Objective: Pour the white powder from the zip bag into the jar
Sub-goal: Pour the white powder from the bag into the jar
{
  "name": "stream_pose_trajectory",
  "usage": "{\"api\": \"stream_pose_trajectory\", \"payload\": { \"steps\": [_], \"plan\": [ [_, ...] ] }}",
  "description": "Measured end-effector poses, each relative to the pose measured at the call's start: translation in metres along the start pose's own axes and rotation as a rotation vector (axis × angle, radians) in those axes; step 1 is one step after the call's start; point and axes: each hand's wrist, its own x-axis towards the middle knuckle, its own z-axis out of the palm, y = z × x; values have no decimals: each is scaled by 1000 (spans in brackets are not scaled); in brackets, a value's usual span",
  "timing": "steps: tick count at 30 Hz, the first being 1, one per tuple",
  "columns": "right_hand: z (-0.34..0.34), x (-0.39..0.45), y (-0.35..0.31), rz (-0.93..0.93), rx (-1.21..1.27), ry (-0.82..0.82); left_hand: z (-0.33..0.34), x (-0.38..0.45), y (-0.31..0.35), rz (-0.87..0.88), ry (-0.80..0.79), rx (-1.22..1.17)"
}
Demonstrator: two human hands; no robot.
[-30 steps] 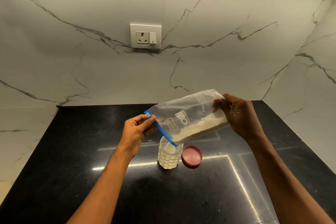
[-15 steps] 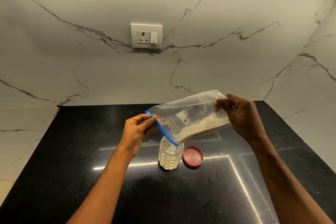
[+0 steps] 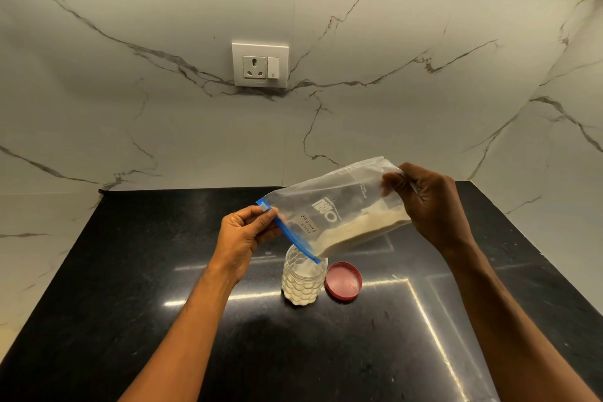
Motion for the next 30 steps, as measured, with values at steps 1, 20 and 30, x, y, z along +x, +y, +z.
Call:
{"api": "stream_pose_trajectory", "payload": {
  "steps": [1,20,30],
  "plan": [
    [0,1,0,-1,-2,-2,0,0,0,1,0,0],
    [-1,5,1,14,37,18,4,-1,5,20,-17,-7],
    [-2,5,1,8,4,26,5,-1,7,21,-19,-16]
  ]
}}
